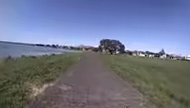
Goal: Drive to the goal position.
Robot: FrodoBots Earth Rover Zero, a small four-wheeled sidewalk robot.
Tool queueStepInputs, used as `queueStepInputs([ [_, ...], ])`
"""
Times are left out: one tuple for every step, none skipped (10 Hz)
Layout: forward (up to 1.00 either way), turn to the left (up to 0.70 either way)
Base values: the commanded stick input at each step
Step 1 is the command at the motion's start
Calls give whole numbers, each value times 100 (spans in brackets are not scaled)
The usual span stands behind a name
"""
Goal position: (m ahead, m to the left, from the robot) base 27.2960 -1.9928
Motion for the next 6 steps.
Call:
queueStepInputs([
  [70, 0],
  [70, 0],
  [70, 0],
  [70, 0],
  [70, 0],
  [70, 0],
])
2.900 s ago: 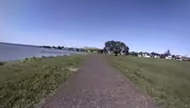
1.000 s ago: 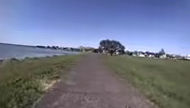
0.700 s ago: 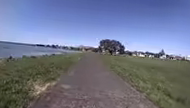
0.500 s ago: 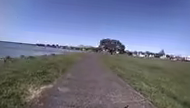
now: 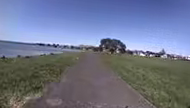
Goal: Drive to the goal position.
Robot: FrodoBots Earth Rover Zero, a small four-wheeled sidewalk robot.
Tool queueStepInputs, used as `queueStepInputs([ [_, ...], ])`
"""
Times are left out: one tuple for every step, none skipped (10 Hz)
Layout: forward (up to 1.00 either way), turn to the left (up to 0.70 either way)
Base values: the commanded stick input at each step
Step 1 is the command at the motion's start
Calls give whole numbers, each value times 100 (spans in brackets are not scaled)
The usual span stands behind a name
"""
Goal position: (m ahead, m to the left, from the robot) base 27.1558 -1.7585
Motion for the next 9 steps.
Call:
queueStepInputs([
  [70, 0],
  [70, 0],
  [70, 0],
  [70, 0],
  [70, 0],
  [70, 0],
  [70, 0],
  [70, 0],
  [70, 0],
])
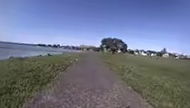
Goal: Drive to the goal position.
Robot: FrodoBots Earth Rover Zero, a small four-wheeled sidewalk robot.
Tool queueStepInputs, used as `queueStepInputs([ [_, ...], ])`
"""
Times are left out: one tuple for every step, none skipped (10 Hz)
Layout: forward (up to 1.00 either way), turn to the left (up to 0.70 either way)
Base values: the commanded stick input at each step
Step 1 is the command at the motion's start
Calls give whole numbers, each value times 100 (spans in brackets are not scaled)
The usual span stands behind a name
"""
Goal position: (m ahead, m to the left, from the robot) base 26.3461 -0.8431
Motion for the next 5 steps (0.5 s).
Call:
queueStepInputs([
  [70, 0],
  [70, 0],
  [70, 0],
  [70, 0],
  [70, 0],
])
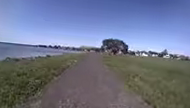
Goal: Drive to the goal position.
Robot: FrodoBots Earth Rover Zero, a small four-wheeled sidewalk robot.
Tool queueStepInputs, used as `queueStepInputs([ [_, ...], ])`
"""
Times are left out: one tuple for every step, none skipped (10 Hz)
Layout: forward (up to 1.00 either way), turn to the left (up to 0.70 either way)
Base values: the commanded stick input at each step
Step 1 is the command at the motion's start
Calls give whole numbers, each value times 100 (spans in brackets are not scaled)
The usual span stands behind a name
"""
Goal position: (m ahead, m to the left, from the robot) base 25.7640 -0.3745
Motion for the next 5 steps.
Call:
queueStepInputs([
  [70, 0],
  [70, 0],
  [70, 0],
  [70, 0],
  [70, 0],
])
